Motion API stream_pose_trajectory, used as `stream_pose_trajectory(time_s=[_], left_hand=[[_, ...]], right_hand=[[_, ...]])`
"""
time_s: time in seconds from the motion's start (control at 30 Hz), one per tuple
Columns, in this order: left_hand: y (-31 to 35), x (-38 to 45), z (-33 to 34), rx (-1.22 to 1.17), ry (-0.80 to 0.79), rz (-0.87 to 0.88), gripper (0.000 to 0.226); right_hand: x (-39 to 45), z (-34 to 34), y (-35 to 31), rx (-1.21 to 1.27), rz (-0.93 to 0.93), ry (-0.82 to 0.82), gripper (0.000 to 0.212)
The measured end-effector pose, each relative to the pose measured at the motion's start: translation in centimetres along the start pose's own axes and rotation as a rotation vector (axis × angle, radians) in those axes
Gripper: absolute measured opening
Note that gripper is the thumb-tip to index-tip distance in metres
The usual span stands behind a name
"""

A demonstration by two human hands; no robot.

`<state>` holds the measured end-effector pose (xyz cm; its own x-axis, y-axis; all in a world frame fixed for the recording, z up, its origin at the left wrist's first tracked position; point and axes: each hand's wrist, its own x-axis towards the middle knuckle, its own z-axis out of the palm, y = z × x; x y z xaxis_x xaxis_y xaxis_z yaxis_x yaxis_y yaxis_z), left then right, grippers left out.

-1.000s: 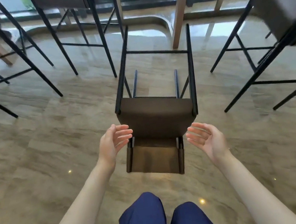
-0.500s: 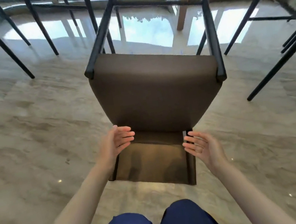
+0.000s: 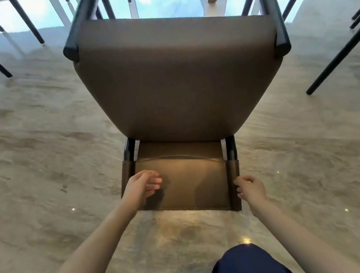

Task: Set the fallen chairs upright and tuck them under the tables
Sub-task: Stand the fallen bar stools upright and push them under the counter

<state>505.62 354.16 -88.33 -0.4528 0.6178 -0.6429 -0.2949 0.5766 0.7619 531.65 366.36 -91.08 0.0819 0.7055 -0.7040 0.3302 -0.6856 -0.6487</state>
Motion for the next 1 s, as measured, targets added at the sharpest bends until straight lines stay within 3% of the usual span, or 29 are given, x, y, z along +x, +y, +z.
stream_pose_trajectory(time_s=[0.23,0.37,0.6,0.83,1.0], left_hand=[[-7.0,2.0,4.2,0.105,-0.131,-0.198,0.022],[-9.0,2.3,6.7,-0.116,-0.175,-0.376,0.024],[-11.8,3.0,11.6,-0.377,-0.278,-0.583,0.030],[-13.3,2.9,14.2,-0.556,-0.346,-0.680,0.034],[-13.7,2.8,14.4,-0.658,-0.305,-0.719,0.044]], right_hand=[[3.4,0.5,5.8,-0.240,0.009,0.108,0.037],[4.2,1.1,6.9,-0.316,-0.009,0.018,0.040],[6.1,2.9,7.4,-0.603,-0.071,0.135,0.047],[6.9,4.0,7.6,-0.576,0.003,0.255,0.043],[7.3,3.7,8.1,-0.488,-0.029,0.215,0.036]])
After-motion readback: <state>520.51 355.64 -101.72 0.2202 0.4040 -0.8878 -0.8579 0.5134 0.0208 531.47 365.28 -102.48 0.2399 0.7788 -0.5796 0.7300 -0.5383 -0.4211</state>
